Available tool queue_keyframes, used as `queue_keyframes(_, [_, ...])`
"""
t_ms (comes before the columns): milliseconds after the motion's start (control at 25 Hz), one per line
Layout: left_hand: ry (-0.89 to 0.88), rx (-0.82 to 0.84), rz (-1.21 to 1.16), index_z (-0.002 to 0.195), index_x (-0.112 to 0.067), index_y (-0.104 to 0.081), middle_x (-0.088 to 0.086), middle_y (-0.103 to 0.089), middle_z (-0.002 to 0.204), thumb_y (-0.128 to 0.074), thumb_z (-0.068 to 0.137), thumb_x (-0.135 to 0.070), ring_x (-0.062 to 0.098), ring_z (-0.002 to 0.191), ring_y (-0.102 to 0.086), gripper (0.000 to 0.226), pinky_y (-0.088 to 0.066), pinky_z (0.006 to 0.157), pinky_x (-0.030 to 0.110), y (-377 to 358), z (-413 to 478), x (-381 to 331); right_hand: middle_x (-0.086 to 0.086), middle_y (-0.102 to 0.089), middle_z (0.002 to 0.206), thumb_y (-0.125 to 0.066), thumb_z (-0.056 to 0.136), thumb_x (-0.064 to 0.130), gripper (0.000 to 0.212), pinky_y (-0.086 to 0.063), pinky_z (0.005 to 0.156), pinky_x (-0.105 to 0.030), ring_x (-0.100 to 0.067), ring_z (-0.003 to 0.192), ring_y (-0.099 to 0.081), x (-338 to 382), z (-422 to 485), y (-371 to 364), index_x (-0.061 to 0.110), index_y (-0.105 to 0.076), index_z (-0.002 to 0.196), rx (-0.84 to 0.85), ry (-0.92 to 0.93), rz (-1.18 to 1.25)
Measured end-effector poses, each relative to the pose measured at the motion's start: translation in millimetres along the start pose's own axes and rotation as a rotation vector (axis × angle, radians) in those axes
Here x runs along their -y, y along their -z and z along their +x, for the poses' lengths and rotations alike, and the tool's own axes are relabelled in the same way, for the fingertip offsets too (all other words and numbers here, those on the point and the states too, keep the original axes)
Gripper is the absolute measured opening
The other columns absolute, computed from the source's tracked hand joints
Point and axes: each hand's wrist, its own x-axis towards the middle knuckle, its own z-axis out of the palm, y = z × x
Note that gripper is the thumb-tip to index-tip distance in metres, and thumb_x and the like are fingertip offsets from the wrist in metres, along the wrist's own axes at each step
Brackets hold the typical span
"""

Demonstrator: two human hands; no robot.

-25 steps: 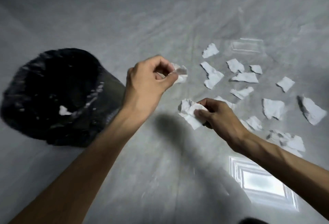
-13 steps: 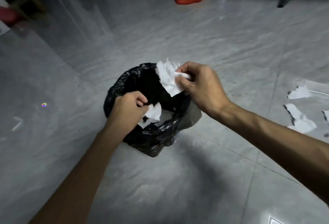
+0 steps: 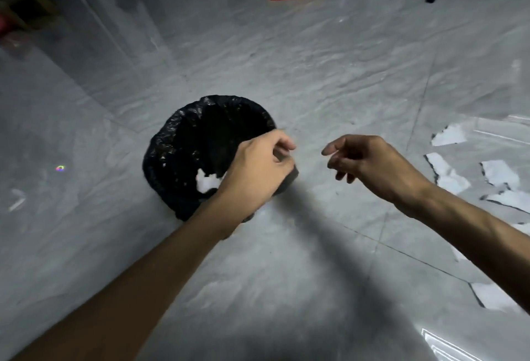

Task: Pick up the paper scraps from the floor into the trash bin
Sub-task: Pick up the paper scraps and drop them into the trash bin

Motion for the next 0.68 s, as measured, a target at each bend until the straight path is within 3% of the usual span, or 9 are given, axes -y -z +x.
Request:
queue_keyframes(200, [-0.171, 0.353, 0.094, 0.094, -0.022, -0.066, -0.010, -0.066, 0.088, -0.064, 0.080, -0.014, -0.006, 0.064, -0.054, 0.016, -0.041, 0.065, 0.014, -89, 10, -86, 0.005, -0.069, 0.075, -0.064, 0.085, 0.012, 0.014, -0.040, 0.056, -0.020, -0.007, 0.056, -0.060, -95, -68, 104, 0.021, -0.070, 0.093, -0.049, -0.188, -0.117])
queue_keyframes(280, [-0.252, 0.516, 0.167, 0.095, -0.024, -0.065, -0.012, -0.064, 0.087, -0.065, 0.080, -0.015, -0.007, 0.065, -0.054, 0.018, -0.042, 0.064, 0.010, -118, 4, -119, 0.005, -0.069, 0.076, -0.067, 0.083, 0.011, 0.014, -0.044, 0.059, -0.022, -0.011, 0.059, -0.061, -137, -107, 142, 0.021, -0.070, 0.092, -0.122, -0.275, -0.152])
queue_keyframes(400, [-0.348, 0.744, 0.265, 0.100, -0.023, -0.064, -0.010, -0.063, 0.092, -0.065, 0.079, -0.016, -0.007, 0.067, -0.053, 0.022, -0.043, 0.065, 0.016, -166, -11, -149, 0.002, -0.072, 0.084, -0.072, 0.080, 0.012, 0.017, -0.047, 0.069, -0.025, -0.014, 0.071, -0.065, -190, -155, 170, 0.021, -0.071, 0.094, -0.077, -0.419, -0.212])
queue_keyframes(520, [-0.452, 0.901, 0.383, 0.109, -0.021, -0.059, -0.003, -0.060, 0.107, -0.065, 0.081, -0.019, 0.007, 0.080, -0.053, 0.029, -0.044, 0.070, 0.023, -223, -22, -151, 0.004, -0.070, 0.094, -0.075, 0.077, 0.022, 0.023, -0.050, 0.072, -0.028, -0.015, 0.080, -0.064, -234, -191, 170, 0.025, -0.069, 0.099, -0.022, -0.526, -0.378])
queue_keyframes(600, [-0.497, 0.946, 0.443, 0.115, -0.022, -0.055, -0.001, -0.058, 0.114, -0.064, 0.083, -0.024, 0.017, 0.097, -0.053, 0.034, -0.045, 0.080, 0.032, -262, -27, -148, 0.002, -0.067, 0.102, -0.075, 0.075, 0.029, 0.031, -0.051, 0.075, -0.036, -0.022, 0.090, -0.065, -260, -216, 164, 0.026, -0.066, 0.105, -0.064, -0.591, -0.514])
queue_keyframes(680, [-0.533, 0.933, 0.482, 0.121, -0.021, -0.050, 0.001, -0.056, 0.121, -0.065, 0.084, -0.032, 0.023, 0.108, -0.054, 0.041, -0.043, 0.082, 0.036, -295, -38, -141, -0.004, -0.062, 0.108, -0.074, 0.074, 0.036, 0.042, -0.048, 0.070, -0.036, -0.029, 0.098, -0.063, -281, -239, 153, 0.023, -0.061, 0.113, -0.157, -0.646, -0.646])
